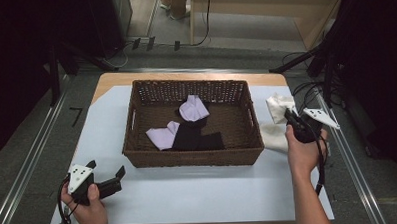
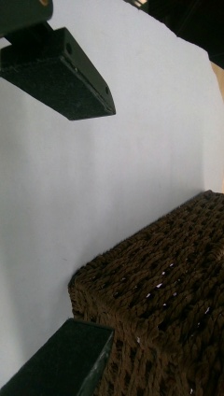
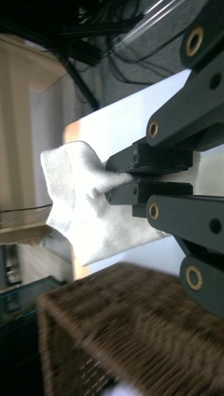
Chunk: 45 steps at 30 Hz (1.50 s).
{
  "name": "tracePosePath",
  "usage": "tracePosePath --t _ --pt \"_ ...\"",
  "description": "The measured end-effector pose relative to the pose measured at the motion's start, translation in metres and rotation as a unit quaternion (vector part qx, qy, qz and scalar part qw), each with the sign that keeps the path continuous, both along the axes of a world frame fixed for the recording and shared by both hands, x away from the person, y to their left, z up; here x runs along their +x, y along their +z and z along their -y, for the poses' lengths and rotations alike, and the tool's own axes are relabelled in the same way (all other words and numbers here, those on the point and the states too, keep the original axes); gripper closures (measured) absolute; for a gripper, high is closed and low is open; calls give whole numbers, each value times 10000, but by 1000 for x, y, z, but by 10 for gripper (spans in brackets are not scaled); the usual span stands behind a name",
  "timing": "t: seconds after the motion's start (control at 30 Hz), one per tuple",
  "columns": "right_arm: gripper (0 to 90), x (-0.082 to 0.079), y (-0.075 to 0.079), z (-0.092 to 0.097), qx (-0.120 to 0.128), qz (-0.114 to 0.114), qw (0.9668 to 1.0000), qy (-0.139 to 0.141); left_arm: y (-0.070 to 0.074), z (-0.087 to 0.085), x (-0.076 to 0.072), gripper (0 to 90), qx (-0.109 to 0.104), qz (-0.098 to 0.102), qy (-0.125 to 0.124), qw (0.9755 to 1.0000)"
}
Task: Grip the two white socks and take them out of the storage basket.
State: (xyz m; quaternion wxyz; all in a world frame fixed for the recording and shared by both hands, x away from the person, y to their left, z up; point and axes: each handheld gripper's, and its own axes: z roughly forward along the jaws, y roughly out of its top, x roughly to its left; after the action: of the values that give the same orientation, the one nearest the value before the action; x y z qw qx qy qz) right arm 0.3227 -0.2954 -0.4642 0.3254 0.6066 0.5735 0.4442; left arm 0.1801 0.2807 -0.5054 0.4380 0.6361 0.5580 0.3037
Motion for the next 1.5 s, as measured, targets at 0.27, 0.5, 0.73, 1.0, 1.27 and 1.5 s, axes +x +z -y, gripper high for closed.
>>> tracePosePath --t 0.27,0.5,0.73,1.0,1.27,1.5 --pt "535 -4 -21 9 96 -143 9998 -45 0 0 0 0 5 1 1 10000" --pt "316 -14 -16 14 -34 104 9999 -26 0 0 0 0 14 11 -3 10000" --pt "171 -37 -18 23 -309 297 9989 184 0 0 -1 0 -7 23 -7 10000" --pt "0 -67 -28 43 -171 212 9992 294 0 0 -1 0 -14 41 2 10000" --pt "0 -88 -35 55 -173 231 9986 454 0 0 -1 0 1 53 15 10000" --pt "0 -107 -46 69 -136 158 9990 398 0 0 -2 0 -12 58 19 10000"
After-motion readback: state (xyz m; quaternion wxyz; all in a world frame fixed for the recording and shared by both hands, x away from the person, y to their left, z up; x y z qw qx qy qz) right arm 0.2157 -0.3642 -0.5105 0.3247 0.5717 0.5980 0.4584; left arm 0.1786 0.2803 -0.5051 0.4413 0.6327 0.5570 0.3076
